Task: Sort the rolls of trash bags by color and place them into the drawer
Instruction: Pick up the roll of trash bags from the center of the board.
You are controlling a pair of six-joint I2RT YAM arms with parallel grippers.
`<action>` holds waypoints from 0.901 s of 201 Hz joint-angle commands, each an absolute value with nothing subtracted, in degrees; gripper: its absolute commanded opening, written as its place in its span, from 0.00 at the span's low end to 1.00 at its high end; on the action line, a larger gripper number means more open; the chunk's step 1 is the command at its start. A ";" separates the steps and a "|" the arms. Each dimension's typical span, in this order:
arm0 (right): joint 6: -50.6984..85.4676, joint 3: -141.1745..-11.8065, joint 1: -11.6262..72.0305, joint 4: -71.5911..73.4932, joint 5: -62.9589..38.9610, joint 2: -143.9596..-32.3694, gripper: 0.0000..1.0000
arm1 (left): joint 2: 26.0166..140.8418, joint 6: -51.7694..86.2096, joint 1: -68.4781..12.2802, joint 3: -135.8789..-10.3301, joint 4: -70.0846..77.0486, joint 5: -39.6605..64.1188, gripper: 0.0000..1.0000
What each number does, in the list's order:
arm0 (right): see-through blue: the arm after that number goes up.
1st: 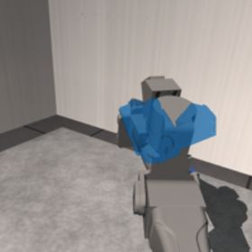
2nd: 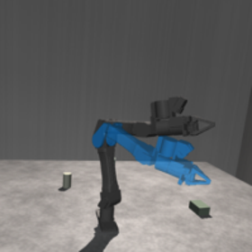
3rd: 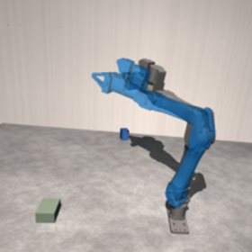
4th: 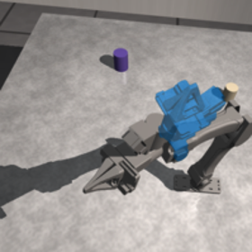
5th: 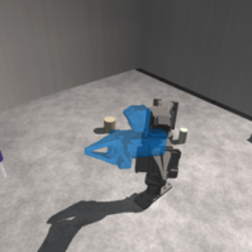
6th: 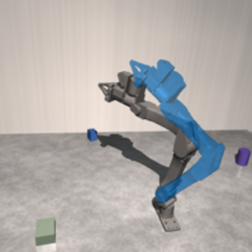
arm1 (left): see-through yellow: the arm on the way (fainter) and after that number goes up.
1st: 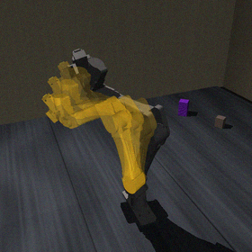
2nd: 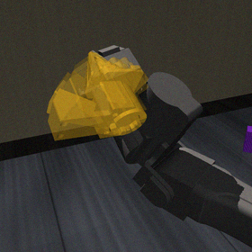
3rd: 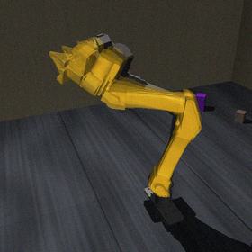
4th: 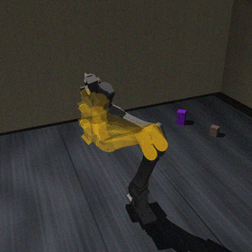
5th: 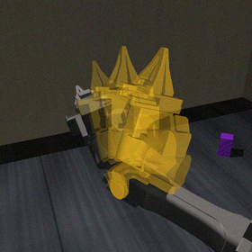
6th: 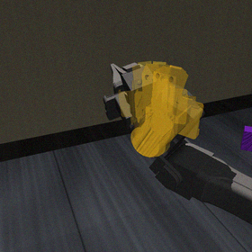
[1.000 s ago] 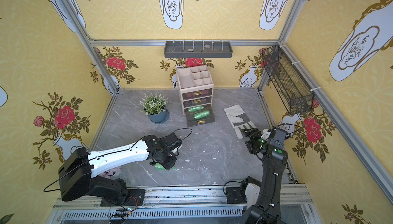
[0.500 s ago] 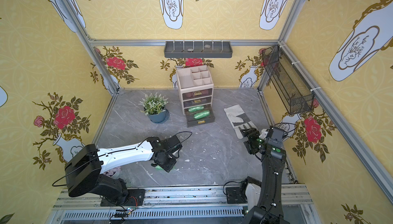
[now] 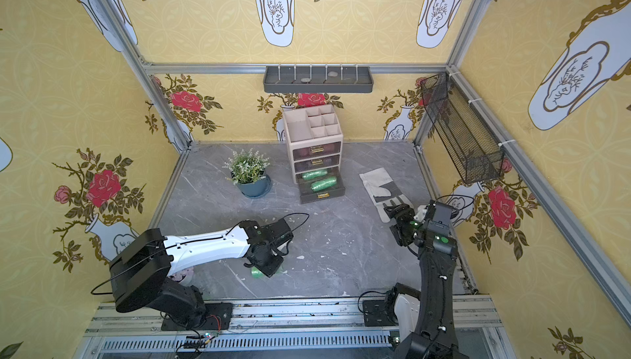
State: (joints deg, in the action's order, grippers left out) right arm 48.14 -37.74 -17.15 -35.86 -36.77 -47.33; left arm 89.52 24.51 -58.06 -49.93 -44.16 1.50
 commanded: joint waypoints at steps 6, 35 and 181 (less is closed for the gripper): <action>48.26 -37.71 -17.05 -34.56 -35.77 -47.29 0.73 | 91.10 25.73 -58.33 -49.45 -41.58 6.07 0.35; 48.14 -37.75 -17.05 -34.63 -35.68 -47.35 0.73 | 89.89 25.83 -58.43 -50.00 -41.52 5.63 0.25; 43.66 -39.68 -18.44 -36.48 -37.67 -46.30 0.75 | 104.96 -4.83 -57.14 -107.13 -60.48 -13.79 0.01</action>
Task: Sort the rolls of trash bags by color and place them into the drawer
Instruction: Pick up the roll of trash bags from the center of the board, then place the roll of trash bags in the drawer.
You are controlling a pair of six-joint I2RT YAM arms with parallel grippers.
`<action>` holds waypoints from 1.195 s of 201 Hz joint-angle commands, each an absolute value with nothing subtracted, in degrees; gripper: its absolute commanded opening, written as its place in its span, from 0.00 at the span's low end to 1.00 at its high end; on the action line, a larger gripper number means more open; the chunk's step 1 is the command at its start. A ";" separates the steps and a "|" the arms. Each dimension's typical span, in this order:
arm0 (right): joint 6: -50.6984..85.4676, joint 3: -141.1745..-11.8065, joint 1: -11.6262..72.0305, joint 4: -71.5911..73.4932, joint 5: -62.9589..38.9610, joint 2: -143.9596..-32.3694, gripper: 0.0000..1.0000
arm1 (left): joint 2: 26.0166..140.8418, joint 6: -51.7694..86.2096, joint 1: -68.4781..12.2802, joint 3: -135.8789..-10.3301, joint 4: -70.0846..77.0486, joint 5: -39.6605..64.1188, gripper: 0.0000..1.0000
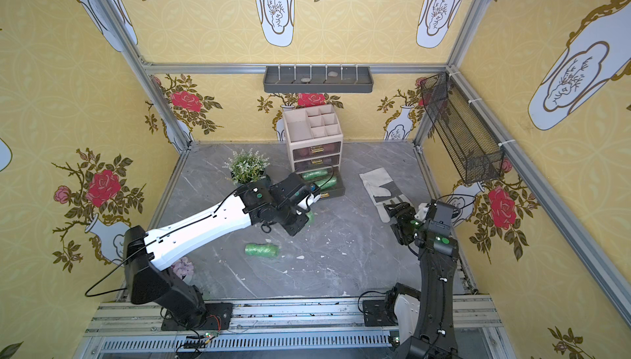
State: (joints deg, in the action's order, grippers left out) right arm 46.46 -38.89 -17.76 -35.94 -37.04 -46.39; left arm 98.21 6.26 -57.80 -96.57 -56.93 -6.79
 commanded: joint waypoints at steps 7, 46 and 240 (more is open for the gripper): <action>43.16 -39.76 -18.67 -36.69 -37.92 -46.23 0.75 | 107.63 -6.90 -56.66 -111.18 -60.85 -14.57 0.00; 41.10 -39.36 -19.59 -36.74 -38.80 -46.02 0.76 | 121.60 -15.75 -52.06 -127.98 -59.81 -12.70 0.00; 40.87 -34.76 -21.01 -33.07 -41.57 -48.78 0.76 | 147.48 -22.33 -46.58 -149.06 -55.86 -1.42 0.00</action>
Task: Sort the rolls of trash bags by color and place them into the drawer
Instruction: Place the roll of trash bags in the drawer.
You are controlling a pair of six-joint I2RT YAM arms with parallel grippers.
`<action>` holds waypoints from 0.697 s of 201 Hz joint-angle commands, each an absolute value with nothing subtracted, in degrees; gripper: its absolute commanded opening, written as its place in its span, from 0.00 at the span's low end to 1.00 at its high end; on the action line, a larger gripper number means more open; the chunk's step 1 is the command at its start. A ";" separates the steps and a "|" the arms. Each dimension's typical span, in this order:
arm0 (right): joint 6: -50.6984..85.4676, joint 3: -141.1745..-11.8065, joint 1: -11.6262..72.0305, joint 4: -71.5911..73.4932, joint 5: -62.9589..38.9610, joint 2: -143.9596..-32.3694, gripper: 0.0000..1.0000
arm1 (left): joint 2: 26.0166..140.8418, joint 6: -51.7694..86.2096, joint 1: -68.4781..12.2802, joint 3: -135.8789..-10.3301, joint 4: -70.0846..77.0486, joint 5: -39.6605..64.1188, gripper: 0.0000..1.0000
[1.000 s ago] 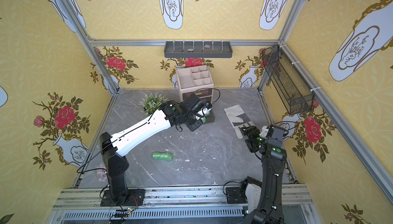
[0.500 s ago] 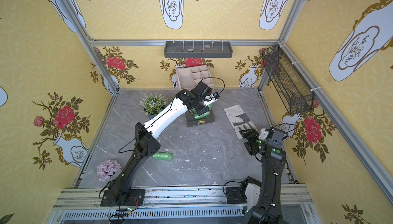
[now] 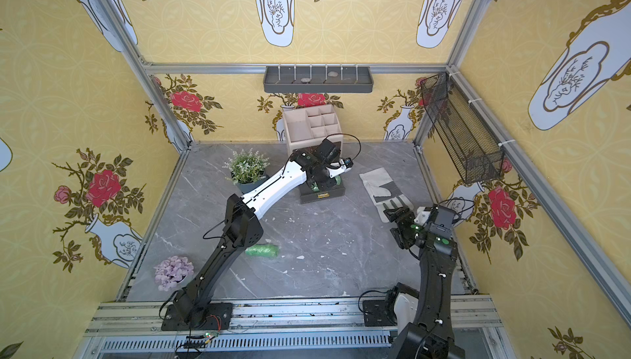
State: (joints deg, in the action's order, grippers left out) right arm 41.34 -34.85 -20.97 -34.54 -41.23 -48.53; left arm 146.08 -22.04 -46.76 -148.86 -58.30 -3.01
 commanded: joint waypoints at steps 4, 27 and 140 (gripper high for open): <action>40.87 -34.73 -21.01 -33.05 -41.52 -48.78 0.76 | 147.68 -22.32 -46.58 -149.04 -55.67 -1.34 0.00; 40.79 -34.58 -21.09 -33.05 -41.48 -48.81 0.76 | 148.57 -22.17 -46.58 -149.28 -54.61 -0.61 0.00; 40.34 -34.28 -21.62 -33.66 -41.42 -48.69 0.76 | 152.04 -22.59 -46.58 -150.67 -55.54 -3.16 0.28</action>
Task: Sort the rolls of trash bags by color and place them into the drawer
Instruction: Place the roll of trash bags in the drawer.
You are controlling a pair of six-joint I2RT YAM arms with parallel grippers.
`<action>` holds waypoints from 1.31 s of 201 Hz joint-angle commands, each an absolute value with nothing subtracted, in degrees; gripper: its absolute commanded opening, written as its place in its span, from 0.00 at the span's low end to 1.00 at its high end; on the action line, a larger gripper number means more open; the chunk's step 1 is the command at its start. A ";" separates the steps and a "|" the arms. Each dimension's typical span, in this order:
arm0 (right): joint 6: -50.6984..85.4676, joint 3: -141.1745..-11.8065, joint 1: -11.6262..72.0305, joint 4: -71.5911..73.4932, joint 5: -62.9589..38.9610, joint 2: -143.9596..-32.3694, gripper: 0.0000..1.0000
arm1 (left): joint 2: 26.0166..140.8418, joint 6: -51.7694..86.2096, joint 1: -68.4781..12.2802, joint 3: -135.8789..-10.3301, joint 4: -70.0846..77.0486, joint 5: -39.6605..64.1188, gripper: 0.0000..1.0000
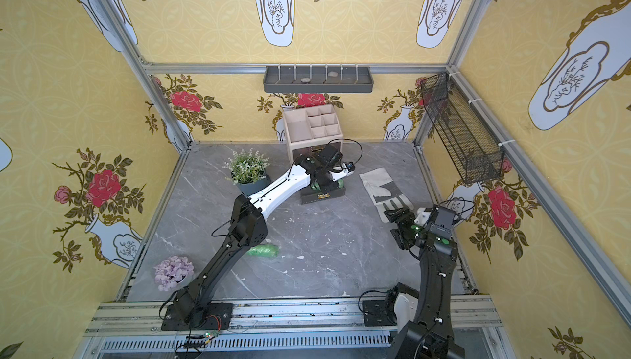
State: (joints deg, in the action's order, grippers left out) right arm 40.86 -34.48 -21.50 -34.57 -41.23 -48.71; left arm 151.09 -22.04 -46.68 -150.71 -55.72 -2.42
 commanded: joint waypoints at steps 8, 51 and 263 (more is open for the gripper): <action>40.32 -34.35 -21.60 -33.66 -41.48 -48.69 0.76 | 151.79 -22.59 -46.58 -150.68 -55.46 -3.33 0.31; 40.42 -34.28 -21.71 -33.84 -41.57 -48.52 0.76 | 150.60 -23.03 -46.58 -150.64 -54.77 -4.05 0.43; 40.59 -43.39 -21.64 -37.06 -42.84 -44.60 0.76 | 116.59 -16.53 -47.40 -124.39 -45.47 -8.92 0.51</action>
State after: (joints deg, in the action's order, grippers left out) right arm 40.93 -41.08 -21.82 -37.63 -41.47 -45.89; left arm 124.51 -20.47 -47.51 -134.54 -50.94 -6.83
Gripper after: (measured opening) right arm 0.763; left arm 0.515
